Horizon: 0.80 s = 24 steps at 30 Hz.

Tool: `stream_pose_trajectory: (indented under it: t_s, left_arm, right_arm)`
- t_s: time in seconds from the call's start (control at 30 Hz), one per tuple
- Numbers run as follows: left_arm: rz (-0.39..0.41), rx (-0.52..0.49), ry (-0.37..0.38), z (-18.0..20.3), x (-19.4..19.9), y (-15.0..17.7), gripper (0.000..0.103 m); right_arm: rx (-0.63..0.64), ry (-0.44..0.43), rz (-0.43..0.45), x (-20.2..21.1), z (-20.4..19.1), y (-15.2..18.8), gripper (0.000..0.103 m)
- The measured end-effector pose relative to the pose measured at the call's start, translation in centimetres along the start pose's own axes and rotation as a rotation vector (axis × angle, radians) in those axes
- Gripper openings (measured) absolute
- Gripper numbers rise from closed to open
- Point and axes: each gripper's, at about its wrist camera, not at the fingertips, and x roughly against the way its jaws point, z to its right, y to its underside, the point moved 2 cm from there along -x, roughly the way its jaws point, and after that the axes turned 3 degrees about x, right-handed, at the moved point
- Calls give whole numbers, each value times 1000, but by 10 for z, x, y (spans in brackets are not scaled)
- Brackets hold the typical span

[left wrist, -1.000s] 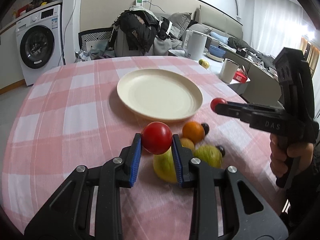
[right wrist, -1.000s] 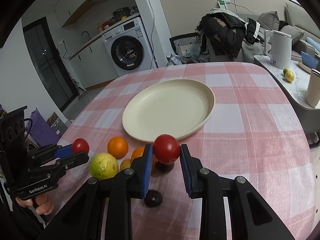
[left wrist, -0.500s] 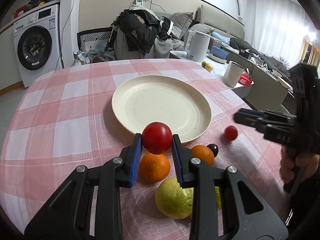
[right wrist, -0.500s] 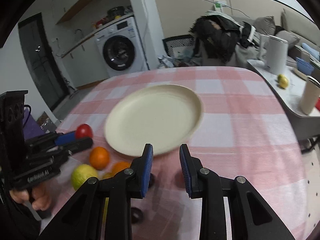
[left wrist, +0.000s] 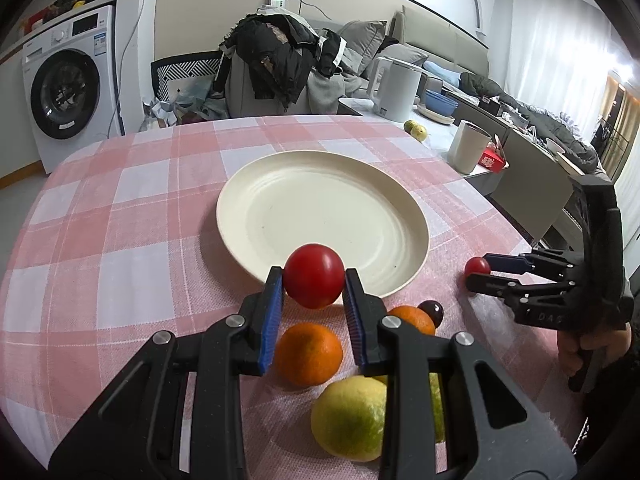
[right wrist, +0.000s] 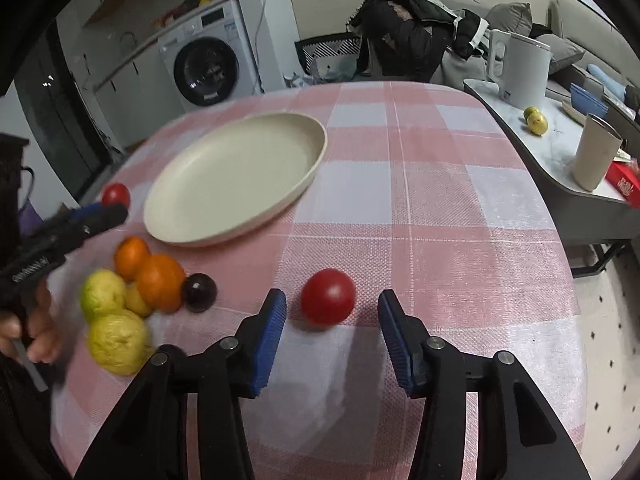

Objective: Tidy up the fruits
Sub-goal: 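Carry both red tomatoes onto the cream plate and open both tools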

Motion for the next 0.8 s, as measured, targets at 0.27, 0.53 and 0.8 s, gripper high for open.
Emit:
stream_pose_trajectory:
  t_s: [0.27,0.53,0.8]
  left_arm:
    - [-11,-2,-3,2,-9,-6,26]
    - [-12,-3,-3,2,-14,-9,26]
    - [-15,-2,-5,1,-19,-11,26]
  right_arm:
    - [57,47,-6,-8,-9,-2,33]
    - [48,16,15,-4,-12,-6,29]
    - [51,-90,114,7,-37,-28,29]
